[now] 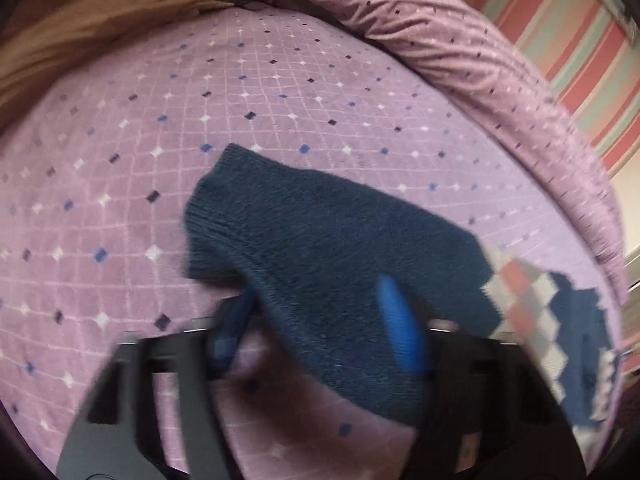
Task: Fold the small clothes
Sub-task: 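Grasp the other sleeve cuff with the left gripper, then lift the sleeve with the left gripper and lay it across the body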
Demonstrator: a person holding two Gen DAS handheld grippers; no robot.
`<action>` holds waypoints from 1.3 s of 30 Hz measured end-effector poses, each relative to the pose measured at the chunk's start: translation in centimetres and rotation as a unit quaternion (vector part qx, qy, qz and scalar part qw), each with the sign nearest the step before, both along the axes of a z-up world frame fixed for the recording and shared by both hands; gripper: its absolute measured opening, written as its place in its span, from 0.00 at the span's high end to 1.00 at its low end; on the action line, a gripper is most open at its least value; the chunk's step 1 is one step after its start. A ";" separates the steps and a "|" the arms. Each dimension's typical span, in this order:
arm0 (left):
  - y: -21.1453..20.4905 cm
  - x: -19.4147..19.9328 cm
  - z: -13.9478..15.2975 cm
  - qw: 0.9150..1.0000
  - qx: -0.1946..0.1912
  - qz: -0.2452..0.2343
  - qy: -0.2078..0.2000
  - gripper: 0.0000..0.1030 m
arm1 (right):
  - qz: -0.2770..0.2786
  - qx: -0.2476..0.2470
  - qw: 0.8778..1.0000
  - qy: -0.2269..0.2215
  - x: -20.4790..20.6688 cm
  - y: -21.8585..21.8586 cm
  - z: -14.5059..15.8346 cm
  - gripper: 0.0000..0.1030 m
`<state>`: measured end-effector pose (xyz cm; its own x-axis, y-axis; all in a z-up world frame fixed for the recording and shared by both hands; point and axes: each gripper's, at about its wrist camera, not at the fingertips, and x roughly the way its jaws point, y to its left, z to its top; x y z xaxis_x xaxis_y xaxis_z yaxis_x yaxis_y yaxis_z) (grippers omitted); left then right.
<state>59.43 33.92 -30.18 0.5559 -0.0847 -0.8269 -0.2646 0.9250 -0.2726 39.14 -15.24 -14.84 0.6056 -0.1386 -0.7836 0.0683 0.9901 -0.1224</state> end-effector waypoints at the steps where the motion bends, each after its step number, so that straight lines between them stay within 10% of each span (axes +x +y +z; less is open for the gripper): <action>1: 0.2 0.0 0.0 1.000 -0.005 -0.003 0.000 0.70 | -0.001 0.001 1.000 0.001 -0.1 -0.3 0.0 0.42; 9: -2.4 -0.8 4.7 0.999 0.018 -0.026 -0.034 0.85 | -0.012 0.005 1.000 -0.006 -0.4 -2.9 1.0 0.42; 20: -22.3 -3.8 14.2 0.982 0.103 -0.143 -0.062 0.86 | -0.051 0.022 0.998 -0.023 -1.7 -10.4 4.2 0.42; 39: -60.3 -6.4 9.4 0.958 0.001 -0.286 -0.003 0.86 | -0.141 0.031 0.989 -0.015 -5.3 -27.6 1.1 0.42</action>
<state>53.08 -26.34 -20.78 0.4240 -0.3755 -0.8242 0.2883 0.9186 -0.2703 33.80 -42.82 -13.70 0.5724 -0.2577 -0.7784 0.3463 0.9365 -0.0554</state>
